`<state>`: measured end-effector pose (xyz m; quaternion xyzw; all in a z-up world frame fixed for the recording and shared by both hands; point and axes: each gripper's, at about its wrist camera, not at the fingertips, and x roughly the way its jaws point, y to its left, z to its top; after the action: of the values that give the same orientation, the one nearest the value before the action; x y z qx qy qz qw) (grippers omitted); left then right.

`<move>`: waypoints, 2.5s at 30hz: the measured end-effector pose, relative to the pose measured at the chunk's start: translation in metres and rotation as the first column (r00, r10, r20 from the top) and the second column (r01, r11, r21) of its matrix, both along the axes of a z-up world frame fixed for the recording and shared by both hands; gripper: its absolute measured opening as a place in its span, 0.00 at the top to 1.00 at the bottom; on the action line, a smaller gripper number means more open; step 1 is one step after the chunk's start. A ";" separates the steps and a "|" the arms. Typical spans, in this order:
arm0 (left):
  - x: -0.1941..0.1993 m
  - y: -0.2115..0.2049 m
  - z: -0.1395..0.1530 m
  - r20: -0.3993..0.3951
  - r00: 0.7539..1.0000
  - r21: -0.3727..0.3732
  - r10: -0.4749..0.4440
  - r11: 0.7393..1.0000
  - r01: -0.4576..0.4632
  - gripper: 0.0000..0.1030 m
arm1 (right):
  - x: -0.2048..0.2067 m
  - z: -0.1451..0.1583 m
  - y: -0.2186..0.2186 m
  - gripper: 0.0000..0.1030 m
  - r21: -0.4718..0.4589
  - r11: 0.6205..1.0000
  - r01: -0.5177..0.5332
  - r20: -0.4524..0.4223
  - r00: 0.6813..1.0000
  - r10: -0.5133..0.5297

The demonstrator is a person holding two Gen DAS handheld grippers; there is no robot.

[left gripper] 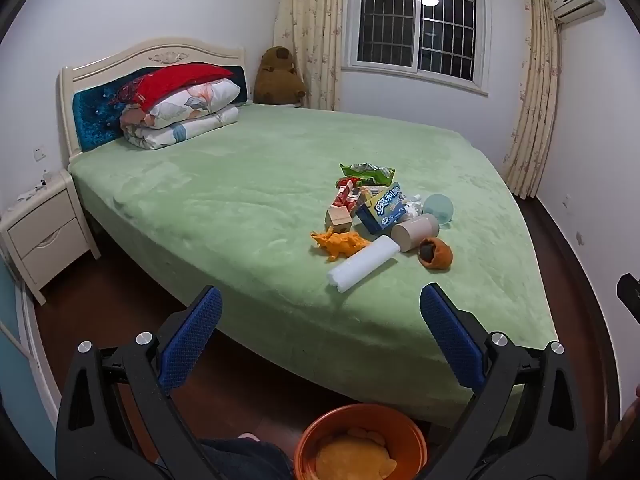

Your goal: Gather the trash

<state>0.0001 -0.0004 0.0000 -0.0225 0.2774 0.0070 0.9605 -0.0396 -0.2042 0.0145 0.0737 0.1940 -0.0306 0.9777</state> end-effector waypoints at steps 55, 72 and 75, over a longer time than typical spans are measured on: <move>-0.028 -0.019 0.009 0.020 0.999 0.006 -0.042 0.999 0.041 0.05 | -0.032 0.011 -0.005 0.05 0.014 1.000 0.001 0.031 1.000 -0.001; -0.031 -0.017 0.008 0.021 0.999 0.002 -0.044 0.999 0.044 0.05 | -0.037 0.013 0.003 0.05 0.019 1.000 -0.010 0.034 0.999 0.009; -0.033 -0.016 0.009 0.025 0.999 0.001 -0.042 0.999 0.042 0.05 | -0.038 0.014 0.007 0.05 0.018 1.000 -0.012 0.034 0.999 0.012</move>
<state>-0.0325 -0.0168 0.0086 -0.0167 0.2660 -0.0136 0.9637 -0.0781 -0.1974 0.0288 0.0822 0.1780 -0.0216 0.9804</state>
